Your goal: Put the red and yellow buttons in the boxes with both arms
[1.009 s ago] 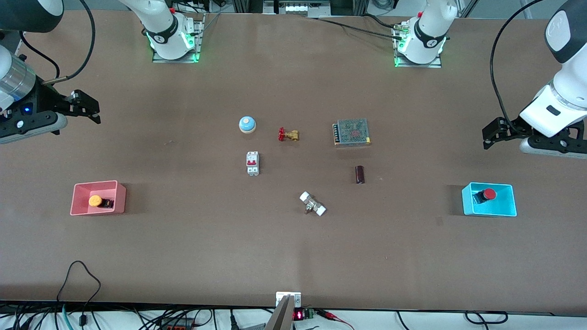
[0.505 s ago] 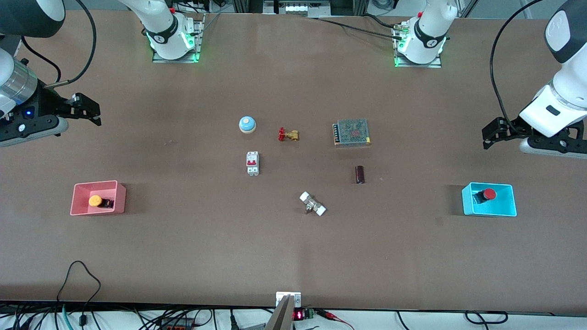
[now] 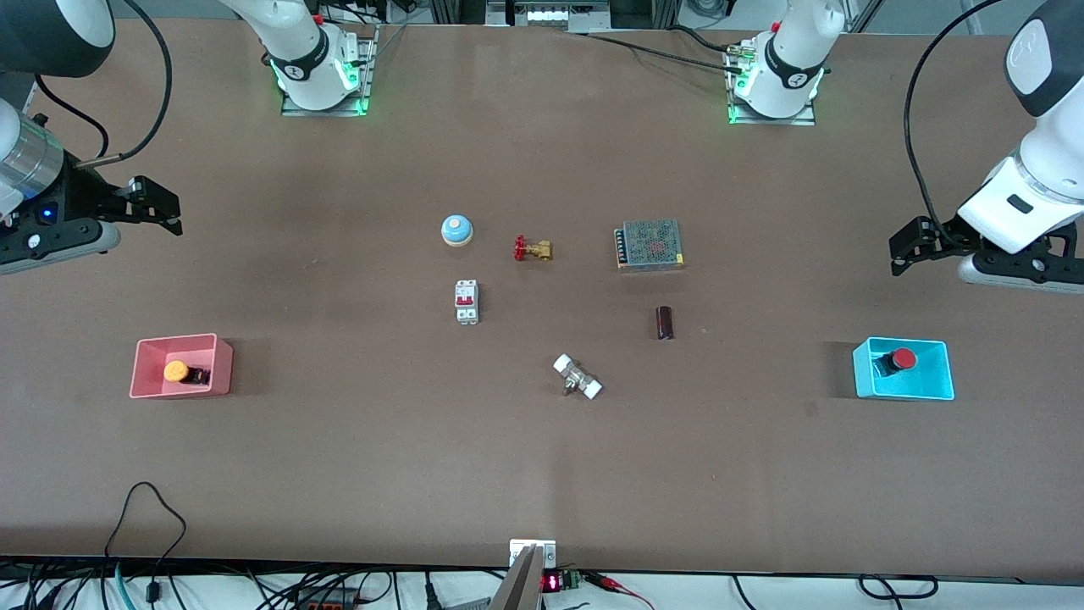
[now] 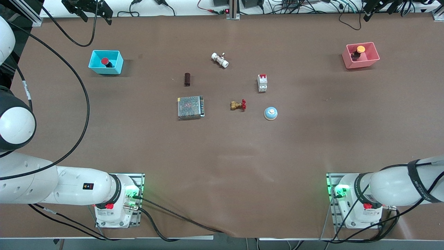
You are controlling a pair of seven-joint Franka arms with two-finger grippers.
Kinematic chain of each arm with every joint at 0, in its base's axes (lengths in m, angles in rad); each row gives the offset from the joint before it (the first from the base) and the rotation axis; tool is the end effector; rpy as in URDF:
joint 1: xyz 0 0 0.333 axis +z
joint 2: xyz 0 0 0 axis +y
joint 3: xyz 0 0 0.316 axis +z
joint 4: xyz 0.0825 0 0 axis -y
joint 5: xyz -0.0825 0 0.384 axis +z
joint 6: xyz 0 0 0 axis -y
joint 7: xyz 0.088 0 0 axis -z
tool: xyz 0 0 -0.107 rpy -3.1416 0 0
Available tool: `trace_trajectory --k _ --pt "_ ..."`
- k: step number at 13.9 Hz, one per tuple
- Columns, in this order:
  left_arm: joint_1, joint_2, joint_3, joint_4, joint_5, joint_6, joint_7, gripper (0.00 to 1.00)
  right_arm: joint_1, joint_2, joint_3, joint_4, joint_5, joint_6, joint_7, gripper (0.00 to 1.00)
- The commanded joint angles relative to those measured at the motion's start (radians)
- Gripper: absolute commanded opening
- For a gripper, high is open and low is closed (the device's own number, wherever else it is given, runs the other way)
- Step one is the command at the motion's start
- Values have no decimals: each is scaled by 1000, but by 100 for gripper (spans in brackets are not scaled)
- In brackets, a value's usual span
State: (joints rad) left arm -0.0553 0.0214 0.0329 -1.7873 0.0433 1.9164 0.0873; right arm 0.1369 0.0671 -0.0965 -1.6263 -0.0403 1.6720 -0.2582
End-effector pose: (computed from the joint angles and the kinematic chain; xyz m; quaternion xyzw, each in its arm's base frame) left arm 0.5808 -0.0101 0.5400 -0.9965 0.0610 -0.0531 0.0228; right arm 0.5800 0.0212 0.5691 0.9882 0.1510 -0.0130 0.0220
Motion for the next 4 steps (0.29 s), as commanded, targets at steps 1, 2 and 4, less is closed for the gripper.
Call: trace_trajectory --k 1,2,4 --pt "-5 -14 -2 -10 -14 -2 3 100 -42 5 44 14 -9 -5 11 100" --pt "-5 -14 -2 -10 -14 -2 3 100 -42 3 46 14 -9 -5 13 100" --pt "-5 -14 -2 -10 -14 -2 2 100 -40 5 46 14 -9 -6 17 100"
